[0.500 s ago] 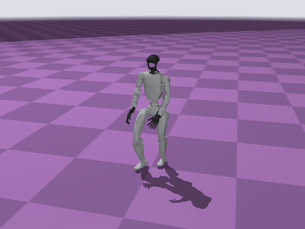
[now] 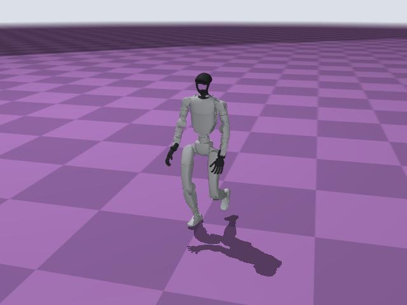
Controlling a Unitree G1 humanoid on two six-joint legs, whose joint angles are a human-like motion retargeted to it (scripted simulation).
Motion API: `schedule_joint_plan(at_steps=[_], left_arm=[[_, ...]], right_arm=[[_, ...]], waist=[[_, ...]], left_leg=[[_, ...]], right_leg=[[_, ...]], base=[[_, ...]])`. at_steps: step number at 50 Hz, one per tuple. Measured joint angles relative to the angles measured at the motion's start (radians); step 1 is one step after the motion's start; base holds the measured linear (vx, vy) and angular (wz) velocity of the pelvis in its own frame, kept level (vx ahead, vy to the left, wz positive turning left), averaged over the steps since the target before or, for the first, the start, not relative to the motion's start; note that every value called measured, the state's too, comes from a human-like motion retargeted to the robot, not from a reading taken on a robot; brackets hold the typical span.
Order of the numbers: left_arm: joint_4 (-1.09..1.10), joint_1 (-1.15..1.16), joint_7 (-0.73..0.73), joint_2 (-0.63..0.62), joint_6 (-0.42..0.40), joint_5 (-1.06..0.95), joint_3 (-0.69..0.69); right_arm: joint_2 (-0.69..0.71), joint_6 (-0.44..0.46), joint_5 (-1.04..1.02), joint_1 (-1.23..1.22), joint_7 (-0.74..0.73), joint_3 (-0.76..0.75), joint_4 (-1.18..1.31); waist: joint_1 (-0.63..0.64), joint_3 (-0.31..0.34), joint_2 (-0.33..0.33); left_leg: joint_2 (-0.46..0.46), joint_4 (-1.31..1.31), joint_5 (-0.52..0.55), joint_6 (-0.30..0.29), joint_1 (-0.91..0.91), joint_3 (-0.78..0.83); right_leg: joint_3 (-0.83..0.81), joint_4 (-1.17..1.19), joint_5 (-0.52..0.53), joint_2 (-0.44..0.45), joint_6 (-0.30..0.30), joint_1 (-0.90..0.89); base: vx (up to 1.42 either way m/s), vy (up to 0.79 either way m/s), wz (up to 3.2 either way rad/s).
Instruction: Sport exercise
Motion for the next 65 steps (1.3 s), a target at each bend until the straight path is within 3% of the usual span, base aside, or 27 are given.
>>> schedule_joint_plan(at_steps=[4,8,17,22,26,35,43,46,50,57,65], left_arm=[[0.017,0.020,-0.030,0.026,0.006,0.011,0.010],[0.008,0.036,-0.041,0.042,0.001,-0.003,0.030],[-0.021,0.026,-0.003,0.037,-0.024,-0.031,0.060],[-0.035,0.009,0.015,0.017,-0.032,-0.033,0.055],[-0.033,-0.015,0.011,0.010,-0.034,-0.032,0.042],[-0.001,-0.037,0.004,0.001,-0.033,-0.036,0.004],[-0.002,-0.042,0.013,0.001,-0.025,-0.059,-0.011],[-0.016,-0.064,0.022,0.006,-0.023,-0.067,-0.013],[-0.047,-0.112,0.042,0.013,-0.020,-0.084,-0.012],[-0.140,-0.219,0.077,0.023,-0.014,-0.133,0.018],[-0.220,-0.288,0.086,0.025,-0.041,-0.159,0.024]], right_arm=[[-0.010,-0.002,-0.012,-0.056,-0.011,0.004,-0.035],[-0.011,-0.007,-0.008,-0.101,-0.014,0.006,-0.071],[-0.003,-0.036,0.007,-0.149,-0.039,-0.006,-0.130],[0.013,-0.039,-0.002,-0.147,-0.033,-0.002,-0.133],[0.030,-0.031,0.004,-0.128,-0.007,0.004,-0.109],[0.053,-0.010,0.027,-0.048,0.061,0.007,-0.016],[0.051,-0.001,0.051,0.001,0.095,0.003,0.016],[0.046,0.002,0.052,0.001,0.095,0.001,0.013],[0.035,0.003,0.046,-0.004,0.085,-0.004,0.004],[0.020,0.005,0.052,-0.006,0.079,-0.022,-0.008],[0.016,0.015,0.065,0.014,0.097,-0.043,0.017]], waist=[[0.027,0.004,-0.030],[0.051,0.005,-0.059],[0.060,-0.007,-0.101],[0.050,-0.026,-0.108],[0.044,-0.034,-0.130],[0.035,-0.049,-0.189],[0.011,-0.049,-0.244],[0.000,-0.038,-0.245],[-0.013,-0.016,-0.227],[-0.041,0.031,-0.168],[-0.038,0.036,-0.090]], left_leg=[[0.028,0.053,-0.060,0.059,-0.151,0.036],[0.013,-0.062,-0.113,0.084,-0.270,0.069],[-0.104,-0.661,-0.071,0.039,-0.373,0.103],[-0.157,-0.858,-0.049,0.031,-0.383,0.079],[-0.192,-0.872,-0.019,0.043,-0.370,0.068],[-0.272,-0.726,-0.033,0.092,-0.317,0.050],[-0.368,-0.747,-0.090,0.159,-0.183,0.047],[-0.383,-0.782,-0.118,0.177,-0.113,0.043],[-0.386,-0.860,-0.137,0.179,0.003,0.028],[-0.361,-1.045,-0.113,0.139,0.217,-0.019],[-0.286,-1.149,-0.096,0.085,0.363,-0.059]], right_leg=[[0.024,-0.060,-0.017,-0.011,0.006,0.068],[0.044,-0.120,-0.023,-0.028,0.026,0.139],[0.046,-0.207,-0.064,-0.088,0.051,0.251],[0.041,-0.177,-0.113,-0.111,0.048,0.271],[0.048,-0.132,-0.141,-0.139,0.055,0.294],[0.096,0.064,-0.089,-0.207,0.127,0.326],[0.127,0.476,0.172,-0.304,0.218,0.209],[0.113,0.637,0.196,-0.347,0.194,0.122],[0.076,0.742,0.103,-0.394,0.125,0.000],[-0.009,0.539,-0.025,-0.369,0.087,-0.156],[-0.034,-0.138,0.079,-0.203,0.156,-0.157]], base=[[0.00,0.00,0.00],[0.00,0.00,0.00],[-0.01,0.01,0.07],[0.00,0.00,0.00],[0.00,0.00,0.00],[0.04,0.03,0.05],[0.02,0.02,0.00],[0.03,0.03,-0.10],[0.01,0.01,-0.04],[-0.01,0.00,0.14],[-0.03,0.00,0.17]])
